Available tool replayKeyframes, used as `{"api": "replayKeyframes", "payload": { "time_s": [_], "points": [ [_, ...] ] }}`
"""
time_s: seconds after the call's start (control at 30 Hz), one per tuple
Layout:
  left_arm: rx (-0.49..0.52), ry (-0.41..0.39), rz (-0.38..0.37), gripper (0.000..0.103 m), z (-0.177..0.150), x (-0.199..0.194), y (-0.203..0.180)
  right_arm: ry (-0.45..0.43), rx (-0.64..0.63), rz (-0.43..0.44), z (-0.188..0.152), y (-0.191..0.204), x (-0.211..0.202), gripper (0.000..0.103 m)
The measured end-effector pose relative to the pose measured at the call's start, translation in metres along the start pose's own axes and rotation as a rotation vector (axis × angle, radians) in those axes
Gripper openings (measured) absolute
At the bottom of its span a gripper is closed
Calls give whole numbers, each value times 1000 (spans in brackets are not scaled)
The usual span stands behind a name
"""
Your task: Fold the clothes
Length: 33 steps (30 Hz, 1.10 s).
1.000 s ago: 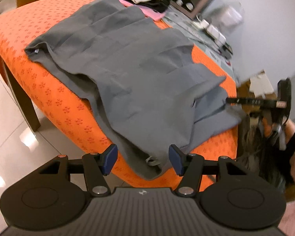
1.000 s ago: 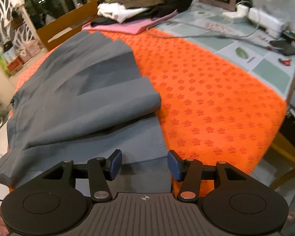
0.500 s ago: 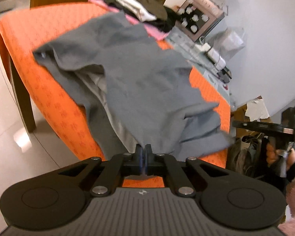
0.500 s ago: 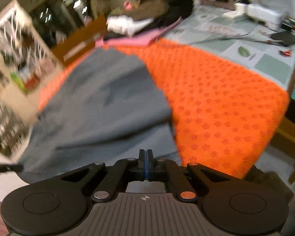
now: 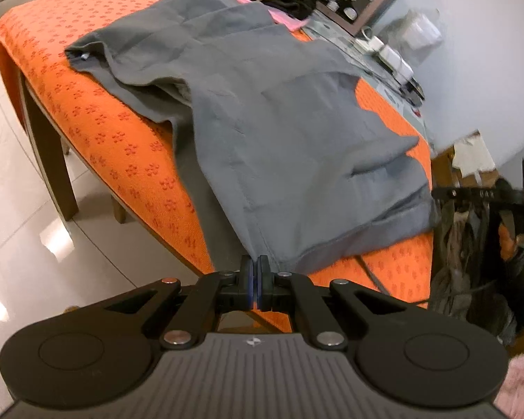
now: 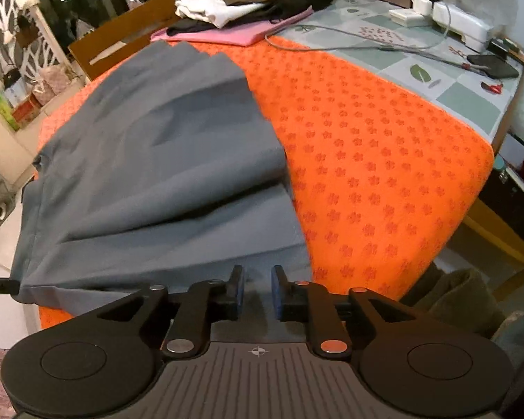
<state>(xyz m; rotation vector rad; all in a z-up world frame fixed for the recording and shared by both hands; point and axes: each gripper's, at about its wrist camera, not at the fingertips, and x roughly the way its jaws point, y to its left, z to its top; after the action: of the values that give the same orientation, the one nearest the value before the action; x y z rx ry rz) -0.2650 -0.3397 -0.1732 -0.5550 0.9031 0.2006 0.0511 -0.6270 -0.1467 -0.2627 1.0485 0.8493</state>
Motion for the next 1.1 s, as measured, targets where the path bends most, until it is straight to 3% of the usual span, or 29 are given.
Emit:
{"api": "replayKeyframes", "payload": {
  "time_s": [0.1, 0.13, 0.23, 0.27, 0.6, 0.8, 0.9, 0.93, 0.97, 1.0, 1.03, 1.1],
  "points": [
    [70, -34, 20, 9, -4, -13, -9, -25, 54, -29, -9, 4, -7, 46],
    [95, -49, 27, 15, -4, -18, -12, -34, 83, -40, -12, 4, -9, 49],
    [171, -94, 37, 44, -7, -32, -20, -51, 188, -37, -24, 5, -15, 56],
    [192, -104, 40, 48, -8, -34, -23, -56, 234, -31, -29, 5, -15, 57],
    [249, -51, 19, 60, -12, -16, -27, -81, 704, 60, -68, -7, 6, 60],
    [289, -65, 18, 59, -16, -5, -35, -145, 825, 111, -65, -10, 15, 60],
    [301, -85, 21, 49, -15, -2, -37, -166, 848, 110, -62, -10, 22, 55],
    [304, -90, 19, 38, -15, -2, -38, -176, 853, 106, -61, -10, 23, 51],
    [309, -97, 19, 21, -15, -2, -39, -180, 860, 104, -61, -11, 25, 33],
    [317, -104, 18, 13, -14, -4, -40, -179, 873, 105, -61, -12, 27, 16],
    [324, -111, 16, 4, -13, -5, -42, -178, 894, 114, -61, -13, 28, 12],
    [332, -134, 1, 3, -11, -11, -45, -212, 926, 130, -62, -15, 23, 8]
  ]
}}
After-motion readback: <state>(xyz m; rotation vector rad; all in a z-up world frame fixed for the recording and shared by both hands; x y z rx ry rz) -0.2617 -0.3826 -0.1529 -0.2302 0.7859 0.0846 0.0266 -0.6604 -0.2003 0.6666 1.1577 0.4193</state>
